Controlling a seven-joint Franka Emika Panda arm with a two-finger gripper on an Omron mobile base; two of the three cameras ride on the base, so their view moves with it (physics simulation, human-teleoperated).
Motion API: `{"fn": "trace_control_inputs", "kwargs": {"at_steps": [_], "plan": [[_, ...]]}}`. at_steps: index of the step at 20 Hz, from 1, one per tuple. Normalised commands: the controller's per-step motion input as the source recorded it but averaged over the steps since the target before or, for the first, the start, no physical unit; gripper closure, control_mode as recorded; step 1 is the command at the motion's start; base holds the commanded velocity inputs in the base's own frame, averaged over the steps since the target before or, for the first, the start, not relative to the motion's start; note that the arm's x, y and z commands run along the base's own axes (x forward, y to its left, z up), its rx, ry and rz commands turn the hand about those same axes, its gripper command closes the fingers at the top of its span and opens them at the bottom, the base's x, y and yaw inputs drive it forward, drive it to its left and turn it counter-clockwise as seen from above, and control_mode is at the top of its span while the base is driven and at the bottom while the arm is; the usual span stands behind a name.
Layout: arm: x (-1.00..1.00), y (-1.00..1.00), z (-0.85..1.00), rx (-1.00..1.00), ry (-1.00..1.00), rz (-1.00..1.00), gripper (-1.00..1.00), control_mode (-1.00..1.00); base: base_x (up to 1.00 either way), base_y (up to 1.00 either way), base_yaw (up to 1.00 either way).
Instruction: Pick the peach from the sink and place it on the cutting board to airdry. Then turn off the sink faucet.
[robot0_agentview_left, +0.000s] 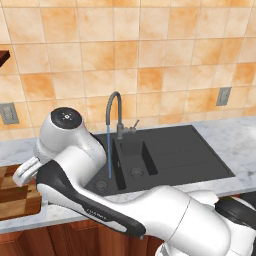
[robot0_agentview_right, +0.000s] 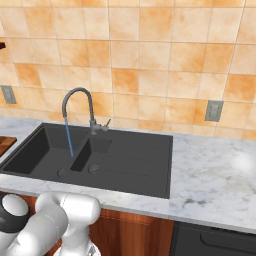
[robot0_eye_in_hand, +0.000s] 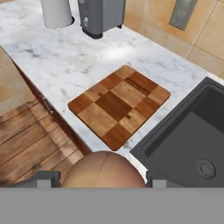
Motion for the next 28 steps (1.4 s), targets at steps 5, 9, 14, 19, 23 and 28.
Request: {"fn": "trace_control_inputs", "kwargs": {"at_steps": [5,9,14,19,23,28], "plan": [[0.00,0.16,-0.20,-0.03,0.00,0.00,1.00,-1.00,0.00,0.00,0.00],[0.00,0.02,-0.20,0.00,0.00,0.00,1.00,-1.00,0.00,0.00,0.00],[0.00,0.00,-0.25,0.00,-0.03,0.02,1.00,-1.00,0.00,0.00,0.00],[0.01,0.00,-0.25,0.00,-0.05,0.03,1.00,-1.00,0.00,0.00,0.00],[0.08,0.00,-0.18,0.00,-0.05,0.05,1.00,-1.00,0.00,0.00,0.00],[0.12,0.00,-0.21,0.00,-0.02,0.05,1.00,-1.00,0.00,0.00,0.00]]}}
